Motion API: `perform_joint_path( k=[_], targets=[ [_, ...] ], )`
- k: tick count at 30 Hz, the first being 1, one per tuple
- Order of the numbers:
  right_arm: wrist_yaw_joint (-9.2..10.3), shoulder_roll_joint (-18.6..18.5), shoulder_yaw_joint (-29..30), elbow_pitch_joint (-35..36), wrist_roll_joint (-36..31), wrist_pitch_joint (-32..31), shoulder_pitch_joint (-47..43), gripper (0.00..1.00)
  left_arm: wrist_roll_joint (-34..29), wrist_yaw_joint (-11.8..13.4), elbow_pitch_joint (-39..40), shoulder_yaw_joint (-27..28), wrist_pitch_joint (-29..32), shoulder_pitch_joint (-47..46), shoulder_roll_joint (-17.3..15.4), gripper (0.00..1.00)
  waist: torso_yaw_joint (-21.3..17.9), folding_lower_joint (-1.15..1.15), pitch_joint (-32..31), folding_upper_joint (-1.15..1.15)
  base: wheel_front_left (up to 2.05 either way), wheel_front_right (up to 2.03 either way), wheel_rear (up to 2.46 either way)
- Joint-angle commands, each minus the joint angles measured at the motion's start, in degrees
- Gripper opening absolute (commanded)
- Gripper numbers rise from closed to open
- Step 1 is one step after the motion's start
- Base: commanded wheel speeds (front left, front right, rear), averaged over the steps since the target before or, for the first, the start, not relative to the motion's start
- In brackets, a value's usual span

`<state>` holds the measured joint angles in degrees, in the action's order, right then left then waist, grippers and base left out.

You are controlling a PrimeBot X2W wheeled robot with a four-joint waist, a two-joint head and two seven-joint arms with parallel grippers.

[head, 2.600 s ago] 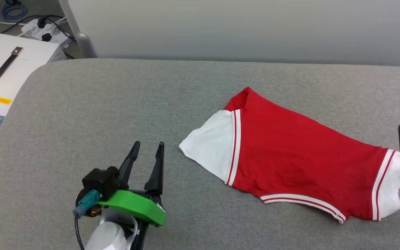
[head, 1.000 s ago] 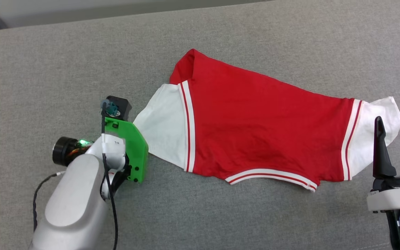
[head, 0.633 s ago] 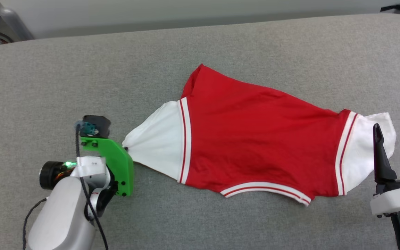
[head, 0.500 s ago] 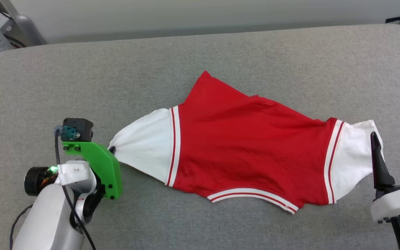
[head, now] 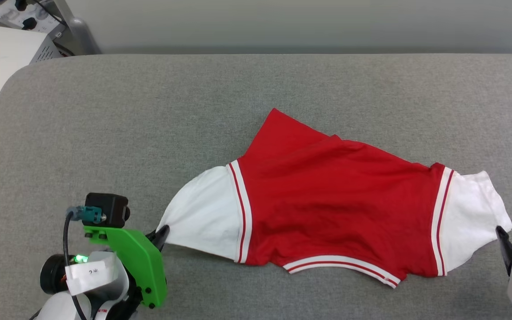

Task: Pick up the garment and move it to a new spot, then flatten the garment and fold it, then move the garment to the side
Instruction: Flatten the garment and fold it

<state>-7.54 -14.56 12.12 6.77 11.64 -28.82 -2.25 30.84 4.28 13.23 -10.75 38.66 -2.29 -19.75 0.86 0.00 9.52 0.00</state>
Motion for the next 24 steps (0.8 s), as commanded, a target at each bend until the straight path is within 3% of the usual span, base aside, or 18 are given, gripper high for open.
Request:
perform_joint_path(
  k=[1, 5, 12, 24],
  targets=[
    [0.05, -0.82, 2.33, 0.2, 0.38, -8.65, 1.92, 1.0, 0.14, 0.48, 2.41, -0.38, 0.83, 1.15, -0.25, 0.0, 1.17, 0.0, 1.39, 0.0, 0.0, 0.0, 0.0],
    [0.05, -1.51, 4.06, -0.63, -0.09, -15.13, 4.82, 1.0, -0.21, 0.5, 4.44, -1.34, 1.35, 0.88, -0.16, 0.0, 2.08, 0.0, 2.86, 0.0, 0.0, 0.0, 0.0],
    [0.05, -2.07, 4.56, -4.55, -1.22, -20.19, 8.18, 1.0, -0.33, 0.14, 5.89, -2.28, 1.63, -0.21, -0.1, 0.0, 3.57, 0.0, 5.2, 0.0, 0.0, 0.0, 0.0],
    [0.05, -1.71, 3.92, -10.69, -3.63, -18.99, 10.76, 1.0, -0.4, -0.09, 6.05, -2.85, 1.35, -2.36, 0.06, 0.0, 4.81, 0.0, 8.31, 0.0, 0.0, 0.0, 0.0]
  ],
)
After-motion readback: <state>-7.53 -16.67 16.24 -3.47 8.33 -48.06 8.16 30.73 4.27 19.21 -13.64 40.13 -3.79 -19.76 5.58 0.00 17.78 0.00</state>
